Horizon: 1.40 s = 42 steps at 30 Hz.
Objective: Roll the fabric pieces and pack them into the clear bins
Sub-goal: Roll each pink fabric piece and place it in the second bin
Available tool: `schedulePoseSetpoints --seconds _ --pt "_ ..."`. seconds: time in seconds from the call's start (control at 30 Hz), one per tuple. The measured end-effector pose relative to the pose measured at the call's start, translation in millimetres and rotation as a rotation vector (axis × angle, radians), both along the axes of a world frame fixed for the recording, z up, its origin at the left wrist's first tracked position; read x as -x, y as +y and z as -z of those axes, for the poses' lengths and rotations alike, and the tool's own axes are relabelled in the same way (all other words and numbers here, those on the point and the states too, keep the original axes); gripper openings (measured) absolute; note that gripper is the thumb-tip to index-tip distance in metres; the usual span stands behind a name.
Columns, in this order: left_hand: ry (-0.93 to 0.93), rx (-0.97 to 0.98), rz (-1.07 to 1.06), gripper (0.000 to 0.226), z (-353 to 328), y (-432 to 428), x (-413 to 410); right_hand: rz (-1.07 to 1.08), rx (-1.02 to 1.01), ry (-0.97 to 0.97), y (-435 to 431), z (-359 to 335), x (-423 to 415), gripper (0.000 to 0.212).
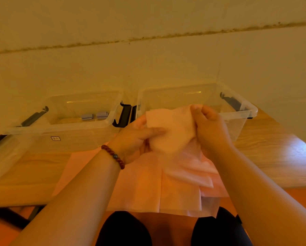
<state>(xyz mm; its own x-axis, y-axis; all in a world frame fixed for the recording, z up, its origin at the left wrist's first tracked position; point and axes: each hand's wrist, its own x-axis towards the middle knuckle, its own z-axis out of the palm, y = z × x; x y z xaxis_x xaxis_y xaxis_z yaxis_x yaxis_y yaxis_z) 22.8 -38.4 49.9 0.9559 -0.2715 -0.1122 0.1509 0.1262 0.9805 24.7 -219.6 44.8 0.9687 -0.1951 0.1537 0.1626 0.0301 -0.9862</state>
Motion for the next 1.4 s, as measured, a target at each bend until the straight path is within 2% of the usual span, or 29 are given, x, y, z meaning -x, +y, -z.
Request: schedulePoseSetpoints --seconds 0.07,0.13,0.17,0.23,0.27,0.37,0.43,0.5,0.53,0.6,0.67,0.7,0.77,0.83,0.9,1.03,1.17,1.23,1.27,1.33,1.4 --pt "-0.014 -0.043 -0.037 0.03 -6 0 1 0.086 -0.04 -0.023 -4 -7 -5 0.032" --pt "-0.031 -0.064 -0.158 0.009 -9 -1 0 0.121 -0.129 0.049 -4 -13 -6 0.033" --pt "-0.05 -0.06 -0.209 0.002 -9 -2 0 0.056 -0.231 0.118 -3 -14 -4 0.031" --pt "-0.077 -0.019 -0.282 0.007 -9 -4 -2 -0.239 -0.506 0.23 0 -17 2 0.031" --pt "-0.086 0.015 -0.303 0.009 -9 -4 -2 -0.376 -0.569 0.24 0 -17 7 0.033" --pt "-0.145 0.083 -0.249 0.016 -10 -2 -1 -0.488 -0.481 0.153 -5 -12 9 0.041" --pt "-0.181 0.093 -0.129 0.035 -12 2 0 -0.455 -0.443 0.111 -9 -16 7 0.05" --pt "-0.188 0.074 -0.062 0.054 -15 4 1 -0.384 -0.37 0.078 -11 -24 2 0.043" --pt "-0.188 0.059 -0.083 0.055 -17 4 -1 -0.331 -0.316 0.076 -12 -26 -2 0.032" --pt "-0.188 0.016 -0.231 0.04 -20 3 -7 -0.189 -0.194 0.101 -11 -28 -10 0.016" --pt "-0.195 -0.126 -0.439 0.015 -19 2 -16 -0.048 -0.054 0.148 -9 -25 -18 0.026" --pt "-0.208 -0.234 -0.529 0.01 -17 1 -19 0.022 0.052 0.162 -7 -22 -21 0.028" --pt "-0.25 -0.417 -0.622 0.013 -9 -1 -23 0.169 0.298 0.135 -4 -14 -24 0.024" --pt "-0.267 -0.486 -0.667 0.019 -2 -5 -22 0.273 0.419 0.086 -2 -3 -25 0.034" --pt "-0.253 -0.516 -0.729 0.028 3 -9 -23 0.315 0.394 0.071 -1 5 -25 0.038" --pt "-0.211 -0.558 -0.774 0.042 10 -13 -22 0.368 0.397 0.052 1 8 -19 0.033" --pt "-0.134 -0.408 -0.734 0.052 24 -11 -20 0.357 0.225 0.015 2 14 -11 0.031" --pt "-0.022 -0.259 -0.638 0.055 30 -9 -17 0.326 0.079 0.052 2 21 -5 0.029" --pt "0.028 -0.206 -0.564 0.052 33 -7 -15 0.289 0.012 0.086 2 24 -1 0.028" --pt "0.074 -0.207 -0.403 0.03 39 -3 -10 0.157 -0.036 0.193 2 29 6 0.028" --pt "0.095 -0.231 -0.313 0.014 43 3 -4 -0.009 -0.009 0.282 2 30 13 0.011"
